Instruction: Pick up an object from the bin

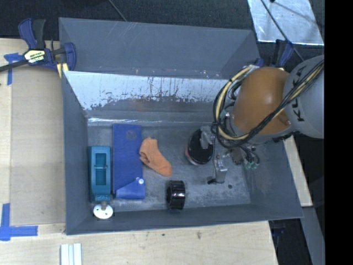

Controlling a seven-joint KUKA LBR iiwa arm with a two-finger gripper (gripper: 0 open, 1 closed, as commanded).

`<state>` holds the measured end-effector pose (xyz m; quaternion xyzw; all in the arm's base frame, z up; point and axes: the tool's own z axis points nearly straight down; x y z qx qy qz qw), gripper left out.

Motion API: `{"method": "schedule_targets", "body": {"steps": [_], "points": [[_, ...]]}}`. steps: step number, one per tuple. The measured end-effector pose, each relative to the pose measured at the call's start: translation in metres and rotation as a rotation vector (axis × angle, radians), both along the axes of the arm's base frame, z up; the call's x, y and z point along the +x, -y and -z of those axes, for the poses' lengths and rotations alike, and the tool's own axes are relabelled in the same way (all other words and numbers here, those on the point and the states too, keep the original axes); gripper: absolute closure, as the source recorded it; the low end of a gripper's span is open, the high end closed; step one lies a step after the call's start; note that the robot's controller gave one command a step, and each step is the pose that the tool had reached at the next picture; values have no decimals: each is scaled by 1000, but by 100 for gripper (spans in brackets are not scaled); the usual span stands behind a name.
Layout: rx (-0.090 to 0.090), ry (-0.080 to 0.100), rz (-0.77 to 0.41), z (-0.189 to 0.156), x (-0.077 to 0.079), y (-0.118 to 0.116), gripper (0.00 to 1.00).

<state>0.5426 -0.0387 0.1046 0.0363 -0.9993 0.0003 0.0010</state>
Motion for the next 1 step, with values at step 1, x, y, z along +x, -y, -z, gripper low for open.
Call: {"method": "schedule_targets", "body": {"steps": [1], "points": [[2, 11, 9, -2, 28, -3, 0]]}}
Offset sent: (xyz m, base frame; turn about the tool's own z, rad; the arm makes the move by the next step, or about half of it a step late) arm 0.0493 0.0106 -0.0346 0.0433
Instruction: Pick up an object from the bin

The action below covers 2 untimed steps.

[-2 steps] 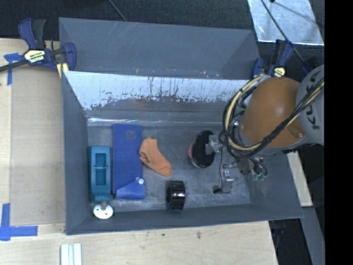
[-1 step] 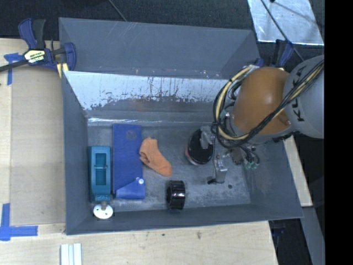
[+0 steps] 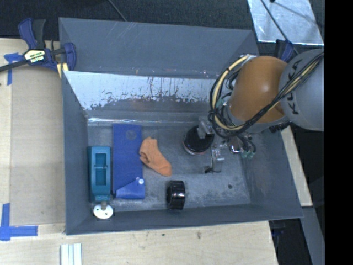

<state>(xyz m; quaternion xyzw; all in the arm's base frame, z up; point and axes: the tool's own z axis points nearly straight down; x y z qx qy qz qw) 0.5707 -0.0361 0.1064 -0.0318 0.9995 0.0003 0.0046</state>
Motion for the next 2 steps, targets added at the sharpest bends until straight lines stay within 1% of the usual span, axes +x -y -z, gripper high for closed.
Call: {"method": "schedule_targets", "body": {"steps": [1, 2], "points": [[-1, 21, 35, 27, 29, -7, 100], [-1, 20, 35, 28, 29, -7, 100]]}}
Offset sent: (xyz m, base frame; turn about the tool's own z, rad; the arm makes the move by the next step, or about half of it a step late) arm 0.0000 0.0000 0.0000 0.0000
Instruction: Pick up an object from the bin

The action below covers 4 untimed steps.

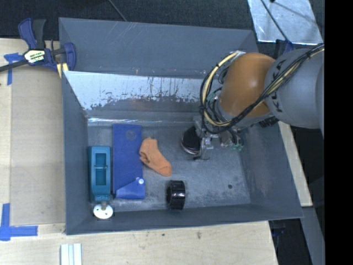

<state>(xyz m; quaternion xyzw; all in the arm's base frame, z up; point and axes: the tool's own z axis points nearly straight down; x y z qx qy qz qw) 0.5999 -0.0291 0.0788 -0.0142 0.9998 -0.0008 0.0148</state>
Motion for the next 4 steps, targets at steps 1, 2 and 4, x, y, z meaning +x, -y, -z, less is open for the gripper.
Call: {"method": "schedule_targets", "body": {"steps": [1, 2, 4], "points": [[7, -15, 23, 0, 18, 22, 100], [-2, 1, 42, 0, -1, 14, 100], [1, -17, 33, 1, 7, 41, 100]]}}
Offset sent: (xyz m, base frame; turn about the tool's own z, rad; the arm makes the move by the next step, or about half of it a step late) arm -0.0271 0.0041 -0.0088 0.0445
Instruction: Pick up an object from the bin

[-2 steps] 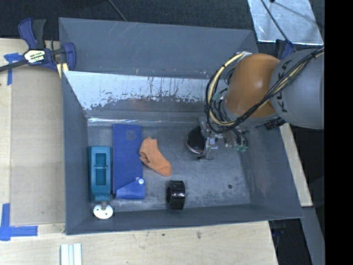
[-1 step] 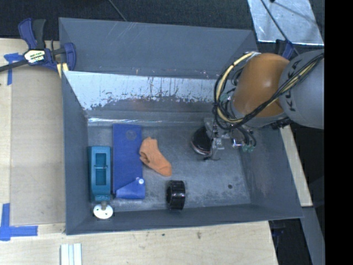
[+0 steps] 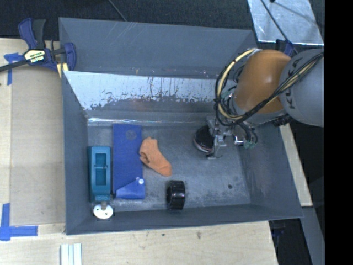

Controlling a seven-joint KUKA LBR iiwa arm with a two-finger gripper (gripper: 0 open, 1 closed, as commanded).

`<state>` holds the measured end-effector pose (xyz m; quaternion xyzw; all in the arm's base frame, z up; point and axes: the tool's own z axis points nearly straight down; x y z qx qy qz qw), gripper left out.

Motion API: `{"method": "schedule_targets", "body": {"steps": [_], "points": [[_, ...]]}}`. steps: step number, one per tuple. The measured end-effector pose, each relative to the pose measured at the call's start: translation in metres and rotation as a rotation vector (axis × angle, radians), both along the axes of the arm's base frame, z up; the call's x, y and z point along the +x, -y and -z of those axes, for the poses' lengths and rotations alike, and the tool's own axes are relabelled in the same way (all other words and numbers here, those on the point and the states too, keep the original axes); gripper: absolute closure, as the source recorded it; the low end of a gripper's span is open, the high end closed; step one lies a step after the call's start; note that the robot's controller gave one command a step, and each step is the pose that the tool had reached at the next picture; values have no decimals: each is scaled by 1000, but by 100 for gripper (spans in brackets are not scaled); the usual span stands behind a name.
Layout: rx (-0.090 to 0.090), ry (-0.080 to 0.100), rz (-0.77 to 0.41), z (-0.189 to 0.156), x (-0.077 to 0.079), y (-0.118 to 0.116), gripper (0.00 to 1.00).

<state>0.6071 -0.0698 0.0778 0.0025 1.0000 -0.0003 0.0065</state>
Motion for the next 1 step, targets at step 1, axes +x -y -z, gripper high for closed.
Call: {"method": "schedule_targets", "body": {"steps": [1], "points": [[-1, 0, -4, -1, 1, -4, 100]]}}
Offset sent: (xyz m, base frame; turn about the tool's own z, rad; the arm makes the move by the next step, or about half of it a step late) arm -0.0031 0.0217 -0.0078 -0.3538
